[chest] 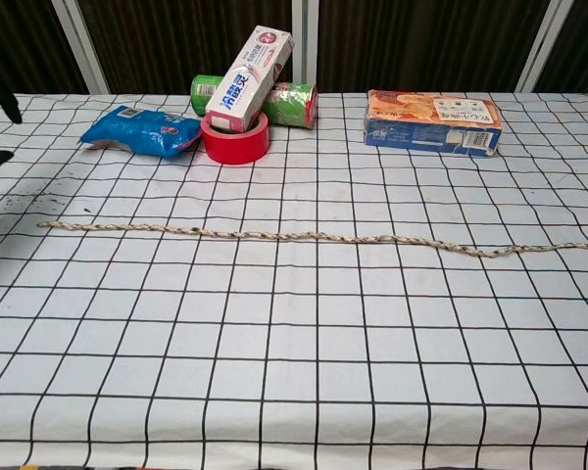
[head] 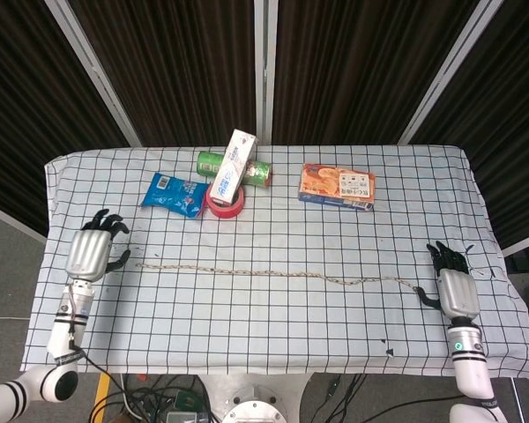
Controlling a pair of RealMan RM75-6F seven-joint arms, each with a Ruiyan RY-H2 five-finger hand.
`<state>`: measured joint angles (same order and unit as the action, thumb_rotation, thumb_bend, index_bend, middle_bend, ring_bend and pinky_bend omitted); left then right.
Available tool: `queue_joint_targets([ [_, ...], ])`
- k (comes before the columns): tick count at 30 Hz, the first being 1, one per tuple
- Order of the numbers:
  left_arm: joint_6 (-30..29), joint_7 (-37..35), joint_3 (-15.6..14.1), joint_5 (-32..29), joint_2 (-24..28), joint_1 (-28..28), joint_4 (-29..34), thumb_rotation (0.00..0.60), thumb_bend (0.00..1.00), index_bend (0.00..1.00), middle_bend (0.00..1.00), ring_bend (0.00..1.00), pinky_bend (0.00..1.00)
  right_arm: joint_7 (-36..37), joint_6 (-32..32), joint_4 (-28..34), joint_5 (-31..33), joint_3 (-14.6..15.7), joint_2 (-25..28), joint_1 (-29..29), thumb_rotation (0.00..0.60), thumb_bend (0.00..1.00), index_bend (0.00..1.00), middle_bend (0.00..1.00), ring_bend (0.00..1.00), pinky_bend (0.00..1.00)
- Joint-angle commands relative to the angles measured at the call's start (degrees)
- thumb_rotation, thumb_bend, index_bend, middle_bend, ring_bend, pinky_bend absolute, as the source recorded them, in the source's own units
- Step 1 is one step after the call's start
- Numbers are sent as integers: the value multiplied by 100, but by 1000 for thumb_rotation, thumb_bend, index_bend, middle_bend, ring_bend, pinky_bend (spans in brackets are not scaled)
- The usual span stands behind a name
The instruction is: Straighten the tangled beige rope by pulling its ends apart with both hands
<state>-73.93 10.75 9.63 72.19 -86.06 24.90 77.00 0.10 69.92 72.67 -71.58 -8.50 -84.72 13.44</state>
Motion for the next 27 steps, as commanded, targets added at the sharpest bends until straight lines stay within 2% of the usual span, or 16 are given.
queue_joint_targets([
  [1,-443,-52,-64,134,189,-306,309,600,214,376,236,115,357,178,471,451,-286,122,464,-306,600,206,13,0,0,0],
  [5,-1007,-119,-229,380,296,-672,550,600,182,347,202,90,355,145,1012,569,-532,259,674,-611,600,188,0,0,0,0],
  [8,-1364,-121,-427,567,359,-968,629,600,167,302,125,4,331,63,1301,569,-654,387,708,-820,600,188,0,0,0,0],
  [15,-1953,-168,-886,1008,439,-1558,455,600,147,255,105,0,313,97,1774,469,-1011,649,593,-1164,600,185,0,0,0,0],
  [21,-2017,-256,-1162,1309,448,-1796,325,600,127,249,105,0,312,27,1807,365,-1133,749,531,-1260,600,186,0,0,0,0],
  [27,-1806,-357,-1222,1438,553,-1803,379,600,116,253,105,0,313,-46,1744,328,-1180,779,501,-1288,600,189,0,0,0,0],
])
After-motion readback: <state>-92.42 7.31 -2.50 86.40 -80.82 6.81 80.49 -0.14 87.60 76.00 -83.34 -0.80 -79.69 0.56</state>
